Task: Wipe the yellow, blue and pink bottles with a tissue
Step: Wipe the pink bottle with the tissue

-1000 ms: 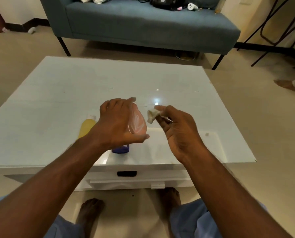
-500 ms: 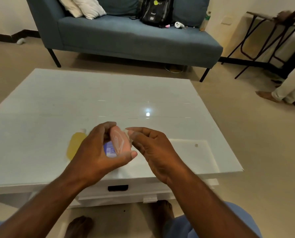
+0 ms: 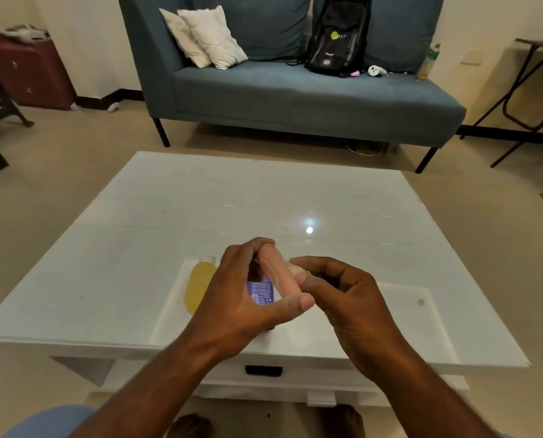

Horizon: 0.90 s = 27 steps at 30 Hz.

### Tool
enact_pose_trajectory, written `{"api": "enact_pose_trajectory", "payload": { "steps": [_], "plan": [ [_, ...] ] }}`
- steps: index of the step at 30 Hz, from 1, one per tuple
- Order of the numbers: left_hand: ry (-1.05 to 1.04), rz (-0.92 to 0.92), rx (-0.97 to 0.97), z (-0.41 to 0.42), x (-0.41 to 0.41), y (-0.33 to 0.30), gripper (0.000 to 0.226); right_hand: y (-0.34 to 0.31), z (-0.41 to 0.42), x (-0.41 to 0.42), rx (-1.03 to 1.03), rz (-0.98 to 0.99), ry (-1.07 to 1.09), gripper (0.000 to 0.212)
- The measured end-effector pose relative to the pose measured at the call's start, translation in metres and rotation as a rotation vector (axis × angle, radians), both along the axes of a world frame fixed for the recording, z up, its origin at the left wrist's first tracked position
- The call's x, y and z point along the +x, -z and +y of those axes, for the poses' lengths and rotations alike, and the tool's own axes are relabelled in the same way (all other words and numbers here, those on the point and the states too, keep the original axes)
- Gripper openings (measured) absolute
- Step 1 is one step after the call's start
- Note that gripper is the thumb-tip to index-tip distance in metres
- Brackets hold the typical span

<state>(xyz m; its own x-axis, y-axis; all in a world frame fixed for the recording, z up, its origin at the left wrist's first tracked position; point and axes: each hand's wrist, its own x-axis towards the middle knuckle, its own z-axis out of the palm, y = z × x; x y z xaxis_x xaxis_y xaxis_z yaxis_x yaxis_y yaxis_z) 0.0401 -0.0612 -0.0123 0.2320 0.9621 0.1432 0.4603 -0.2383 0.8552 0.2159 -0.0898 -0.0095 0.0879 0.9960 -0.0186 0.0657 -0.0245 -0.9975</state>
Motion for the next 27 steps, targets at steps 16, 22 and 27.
{"api": "enact_pose_trajectory", "payload": {
  "steps": [16,22,27],
  "plan": [
    [0.100,-0.005,0.059,-0.001,-0.005,-0.001,0.090,-0.009,-0.008,0.004,0.304,0.071,-0.089,0.018],
    [0.091,0.006,0.051,-0.006,0.002,0.003,0.084,-0.007,-0.005,0.006,0.301,0.039,-0.080,0.018],
    [0.093,-0.013,0.066,-0.007,0.003,0.000,0.092,-0.006,-0.003,0.008,0.245,0.000,0.007,0.027]
  ]
}}
